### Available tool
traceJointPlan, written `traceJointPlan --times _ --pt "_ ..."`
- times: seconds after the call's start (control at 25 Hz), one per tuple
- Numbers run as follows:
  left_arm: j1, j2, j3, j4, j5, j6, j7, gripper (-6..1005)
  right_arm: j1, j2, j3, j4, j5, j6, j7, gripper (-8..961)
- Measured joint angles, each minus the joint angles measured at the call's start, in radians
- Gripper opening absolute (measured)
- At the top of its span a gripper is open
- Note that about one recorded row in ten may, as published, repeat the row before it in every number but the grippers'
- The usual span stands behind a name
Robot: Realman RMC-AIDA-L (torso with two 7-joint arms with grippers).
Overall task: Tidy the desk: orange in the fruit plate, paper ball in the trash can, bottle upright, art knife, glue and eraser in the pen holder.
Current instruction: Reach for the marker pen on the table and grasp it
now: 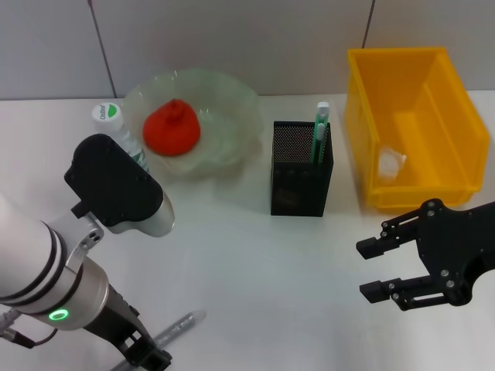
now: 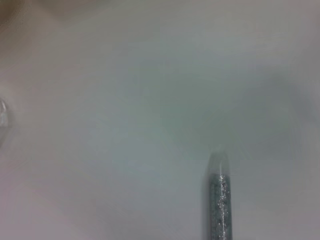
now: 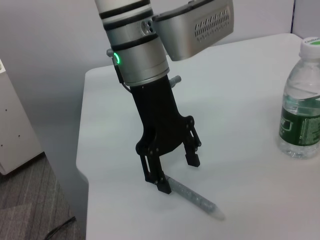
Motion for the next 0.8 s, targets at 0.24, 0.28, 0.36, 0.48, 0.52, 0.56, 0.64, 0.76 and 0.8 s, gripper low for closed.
traceJointPlan --times 0.24,0.28,0.36,0.48,0.52,0.56,0.64,0.76,0.8 --pt "-0.005 0.000 0.006 -0.029 0.002 -0.014 0.004 798 0.001 0.000 -0.003 0.000 0.000 0.001 0.001 526" --pt "-0.005 0.000 0.006 -0.029 0.002 -0.014 0.004 798 0.002 0.000 -0.009 0.001 0.000 0.001 0.001 526" --pt "-0.007 0.000 0.009 -0.046 0.003 -0.022 0.010 775 0.002 0.000 -0.015 0.002 0.000 0.001 0.000 526" --pt "-0.008 0.000 0.012 -0.053 0.003 -0.030 0.011 706 0.002 -0.001 -0.040 0.009 -0.001 0.001 -0.002 526" --pt "-0.008 0.001 0.014 -0.063 0.003 -0.041 0.011 683 0.002 -0.001 -0.043 0.010 -0.003 0.001 -0.003 525" --pt "-0.008 0.001 0.014 -0.063 0.003 -0.041 0.011 670 0.002 -0.001 -0.044 0.011 -0.004 0.001 -0.003 525" --pt "-0.009 0.001 0.020 -0.078 0.003 -0.054 0.013 644 0.002 -0.001 -0.045 0.012 -0.004 0.001 -0.004 525" --pt "-0.010 0.001 0.036 -0.087 0.002 -0.064 0.016 604 0.002 -0.001 -0.045 0.020 -0.005 0.001 -0.005 525" --pt "-0.010 0.001 0.044 -0.087 0.004 -0.068 0.016 591 0.002 -0.001 -0.045 0.023 -0.005 0.001 -0.005 525"
